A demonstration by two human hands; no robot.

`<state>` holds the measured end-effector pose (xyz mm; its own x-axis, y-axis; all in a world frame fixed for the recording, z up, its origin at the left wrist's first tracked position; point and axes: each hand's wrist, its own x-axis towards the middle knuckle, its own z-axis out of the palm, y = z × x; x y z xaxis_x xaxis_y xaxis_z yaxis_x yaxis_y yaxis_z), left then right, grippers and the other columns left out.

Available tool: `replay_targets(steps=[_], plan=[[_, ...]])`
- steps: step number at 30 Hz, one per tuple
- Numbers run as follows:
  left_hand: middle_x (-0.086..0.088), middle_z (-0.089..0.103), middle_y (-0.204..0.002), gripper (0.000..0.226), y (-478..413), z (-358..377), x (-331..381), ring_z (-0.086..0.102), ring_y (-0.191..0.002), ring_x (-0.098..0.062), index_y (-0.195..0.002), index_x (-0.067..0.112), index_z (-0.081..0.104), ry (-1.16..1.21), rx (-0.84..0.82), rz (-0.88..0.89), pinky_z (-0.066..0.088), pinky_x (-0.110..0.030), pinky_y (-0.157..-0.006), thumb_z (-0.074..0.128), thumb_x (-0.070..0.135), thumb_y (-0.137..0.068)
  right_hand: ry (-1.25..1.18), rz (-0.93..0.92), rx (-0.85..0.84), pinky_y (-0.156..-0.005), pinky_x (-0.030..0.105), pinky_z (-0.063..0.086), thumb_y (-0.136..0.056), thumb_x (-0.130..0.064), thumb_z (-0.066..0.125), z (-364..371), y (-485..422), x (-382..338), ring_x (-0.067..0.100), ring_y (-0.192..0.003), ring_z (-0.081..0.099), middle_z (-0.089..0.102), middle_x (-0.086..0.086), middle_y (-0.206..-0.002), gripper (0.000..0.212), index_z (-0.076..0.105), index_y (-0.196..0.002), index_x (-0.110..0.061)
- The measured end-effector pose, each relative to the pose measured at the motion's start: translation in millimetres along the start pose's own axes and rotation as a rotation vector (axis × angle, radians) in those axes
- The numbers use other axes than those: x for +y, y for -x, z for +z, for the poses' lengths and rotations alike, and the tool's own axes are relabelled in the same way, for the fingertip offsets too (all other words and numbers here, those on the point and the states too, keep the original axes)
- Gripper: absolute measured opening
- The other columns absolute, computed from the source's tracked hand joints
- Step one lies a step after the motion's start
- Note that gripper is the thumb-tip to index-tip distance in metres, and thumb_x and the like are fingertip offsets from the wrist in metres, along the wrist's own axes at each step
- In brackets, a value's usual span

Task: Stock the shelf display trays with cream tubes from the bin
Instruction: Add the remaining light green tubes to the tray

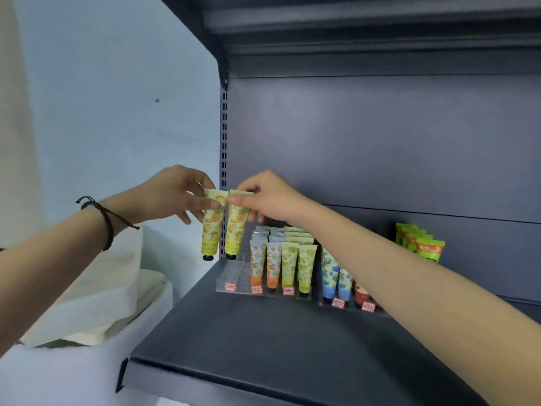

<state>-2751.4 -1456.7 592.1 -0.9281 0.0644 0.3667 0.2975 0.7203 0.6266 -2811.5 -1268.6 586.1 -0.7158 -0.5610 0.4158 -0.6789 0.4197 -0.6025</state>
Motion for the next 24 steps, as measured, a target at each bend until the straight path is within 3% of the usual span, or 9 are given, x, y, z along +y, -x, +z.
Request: replay_targets(steps=[5, 8, 10, 13, 15, 17, 20, 22, 24], plan=[[-0.012, 0.072, -0.08, 0.008, -65.2, 13.7, -44.4, 0.071, -0.069, -0.023, -0.092, 0.014, 0.063, 0.01, 0.064, -0.07, 0.06, -0.032, -0.061, 0.066, 0.011, -0.085, 0.109, 0.02, 0.018, -0.056, 0.026, 0.052, -0.091, -0.023, 0.064, -5.0, -65.3, 43.2, 0.015, -0.055, 0.062, 0.072, 0.018, -0.079, 0.026, 0.069, -0.09, 0.002], [-0.014, 0.071, -0.081, 0.008, -99.0, 31.5, -72.1, 0.07, -0.068, -0.022, -0.096, 0.011, 0.063, 0.071, 0.071, -0.128, 0.06, -0.032, -0.063, 0.063, 0.012, -0.088, 0.179, 0.072, -0.11, -0.064, 0.033, 0.055, -0.097, -0.017, 0.053, 1.0, -98.0, 69.0, 0.03, -0.071, 0.069, 0.071, 0.026, -0.089, 0.029, 0.062, -0.091, 0.01], [-0.015, 0.071, -0.082, 0.008, -118.8, 44.3, -85.8, 0.069, -0.066, -0.021, -0.096, 0.01, 0.062, 0.086, 0.059, -0.15, 0.06, -0.034, -0.066, 0.061, 0.013, -0.089, 0.244, 0.088, -0.182, -0.059, 0.031, 0.051, -0.099, -0.014, 0.047, 6.6, -114.4, 85.8, 0.036, -0.076, 0.068, 0.069, 0.03, -0.091, 0.027, 0.059, -0.092, 0.009], [-0.012, 0.068, -0.079, 0.008, -140.1, 60.1, -97.1, 0.068, -0.064, -0.02, -0.098, 0.01, 0.06, 0.069, 0.043, -0.186, 0.06, -0.035, -0.067, 0.059, 0.012, -0.09, 0.335, 0.084, -0.225, -0.055, 0.029, 0.048, -0.098, -0.014, 0.047, 11.3, -128.3, 102.5, 0.031, -0.072, 0.067, 0.069, 0.027, -0.086, 0.029, 0.06, -0.102, 0.012], [-0.014, 0.068, -0.082, 0.008, -148.5, 68.5, -103.2, 0.068, -0.067, -0.022, -0.098, 0.009, 0.059, 0.05, 0.024, -0.2, 0.06, -0.032, -0.065, 0.058, 0.009, -0.09, 0.381, 0.069, -0.237, -0.052, 0.029, 0.045, -0.096, -0.013, 0.051, 14.4, -135.2, 114.1, 0.028, -0.068, 0.065, 0.062, 0.019, -0.068, 0.027, 0.06, -0.078, 0.005], [-0.017, 0.067, -0.085, 0.008, -152.7, 76.4, -109.2, 0.067, -0.069, -0.024, -0.097, 0.01, 0.059, 0.017, -0.007, -0.215, 0.06, -0.03, -0.063, 0.057, 0.006, -0.09, 0.421, 0.065, -0.255, -0.05, 0.026, 0.042, -0.093, -0.011, 0.056, 19.5, -139.2, 125.6, 0.025, -0.062, 0.06, 0.048, 0.012, -0.057, 0.035, 0.048, -0.06, -0.003], [-0.014, 0.065, -0.081, 0.011, -158.9, 87.1, -120.0, 0.066, -0.068, -0.023, -0.095, 0.012, 0.057, 0.016, -0.016, -0.241, 0.06, -0.03, -0.064, 0.053, 0.003, -0.091, 0.463, 0.058, -0.285, -0.062, 0.029, 0.047, -0.088, -0.013, 0.064, 26.3, -144.0, 140.1, 0.021, -0.064, 0.057, 0.066, 0.017, -0.076, 0.018, 0.068, -0.084, 0.004], [-0.011, 0.064, -0.077, 0.01, -163.0, 89.6, -124.1, 0.066, -0.065, -0.021, -0.095, 0.012, 0.057, 0.031, -0.002, -0.246, 0.06, -0.029, -0.063, 0.053, 0.003, -0.091, 0.48, 0.038, -0.293, -0.074, 0.034, 0.052, -0.086, -0.015, 0.067, 27.7, -145.9, 143.1, 0.022, -0.076, 0.062, 0.072, 0.011, -0.095, 0.017, 0.072, -0.098, -0.002], [-0.012, 0.065, -0.077, 0.01, -168.6, 88.5, -124.9, 0.067, -0.066, -0.023, -0.094, 0.012, 0.057, 0.024, -0.008, -0.238, 0.06, -0.03, -0.064, 0.054, 0.003, -0.091, 0.489, 0.027, -0.3, -0.082, 0.036, 0.052, -0.086, -0.017, 0.069, 25.9, -148.0, 143.0, 0.023, -0.089, 0.065, 0.071, 0.007, -0.102, 0.021, 0.071, -0.103, -0.006]])
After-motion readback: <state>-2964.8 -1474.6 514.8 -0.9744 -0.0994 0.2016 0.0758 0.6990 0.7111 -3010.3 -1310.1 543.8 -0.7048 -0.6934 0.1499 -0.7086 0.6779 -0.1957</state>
